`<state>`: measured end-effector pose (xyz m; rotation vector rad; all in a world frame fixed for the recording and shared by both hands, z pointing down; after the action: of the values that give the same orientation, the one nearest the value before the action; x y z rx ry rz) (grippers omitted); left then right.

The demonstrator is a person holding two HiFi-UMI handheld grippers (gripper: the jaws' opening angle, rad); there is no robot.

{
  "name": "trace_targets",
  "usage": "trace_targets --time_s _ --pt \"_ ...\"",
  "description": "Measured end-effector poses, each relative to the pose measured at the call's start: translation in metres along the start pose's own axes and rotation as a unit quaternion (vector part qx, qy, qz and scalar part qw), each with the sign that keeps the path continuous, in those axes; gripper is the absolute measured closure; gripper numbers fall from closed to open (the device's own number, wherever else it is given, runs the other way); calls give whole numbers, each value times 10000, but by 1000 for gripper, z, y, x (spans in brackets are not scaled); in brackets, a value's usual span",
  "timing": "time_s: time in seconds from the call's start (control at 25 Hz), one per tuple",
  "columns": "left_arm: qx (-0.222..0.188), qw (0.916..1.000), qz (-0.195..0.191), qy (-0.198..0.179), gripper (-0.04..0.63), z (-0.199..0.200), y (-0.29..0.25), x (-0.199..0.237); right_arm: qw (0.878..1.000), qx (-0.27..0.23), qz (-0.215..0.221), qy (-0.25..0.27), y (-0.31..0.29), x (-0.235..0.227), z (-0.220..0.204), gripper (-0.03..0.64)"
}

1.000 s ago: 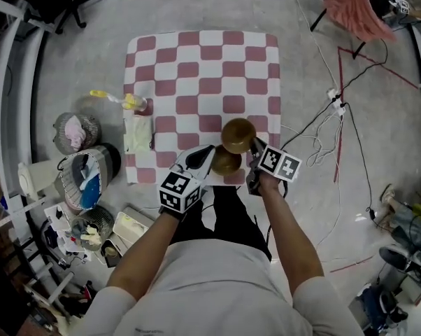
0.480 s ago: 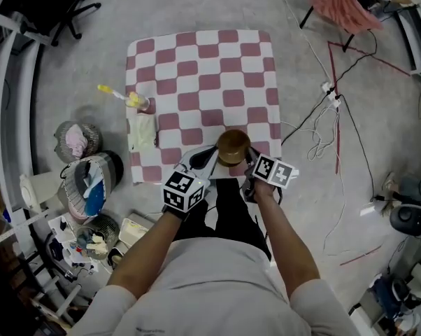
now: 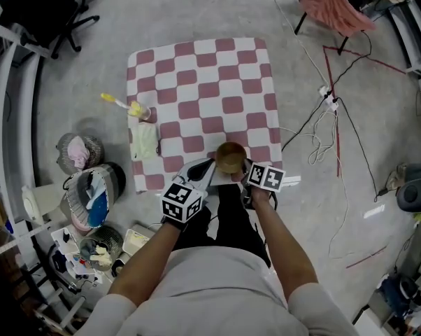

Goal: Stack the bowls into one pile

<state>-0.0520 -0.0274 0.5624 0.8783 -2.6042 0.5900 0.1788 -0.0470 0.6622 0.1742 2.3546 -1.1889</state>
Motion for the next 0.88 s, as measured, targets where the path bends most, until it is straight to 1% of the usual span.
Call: trace_targets --time_s 0.16,0.28,0.36,0.48,0.6,0.76,0.88 --pt "11 10000 -38 12 589 -1 1 0 9994 -21 -183 301 3 -2 2 589" --pt "-5 9999 -89 71 589 -1 -2 2 9990 -138 -209 378 7 3 5 591" --pt "0 9999 -123 89 589 -1 -1 0 9987 -264 -133 414 14 11 7 592" --pt "28 9999 -143 84 589 5 1 -3 9979 -549 193 281 32 33 14 594" --pt "-25 9998 -155 104 589 19 4 -6 9934 -947 596 267 52 60 30 601" --pt "-265 9992 -246 144 589 44 16 -13 9833 -1419 1018 508 85 98 49 606" --pt "-445 9985 -302 112 589 64 27 -19 9735 -1745 1270 762 109 124 59 606"
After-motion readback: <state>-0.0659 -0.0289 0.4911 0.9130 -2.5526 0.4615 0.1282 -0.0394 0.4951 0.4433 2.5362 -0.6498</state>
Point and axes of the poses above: the fingertips, and each gripper's own axes: y backward along the fingers, x to its left, z out of its top, the point moved 10 cm from there along y, backward along the fingers, and after that the axes turned 15 degrees about -x, right-handed, at the moved point
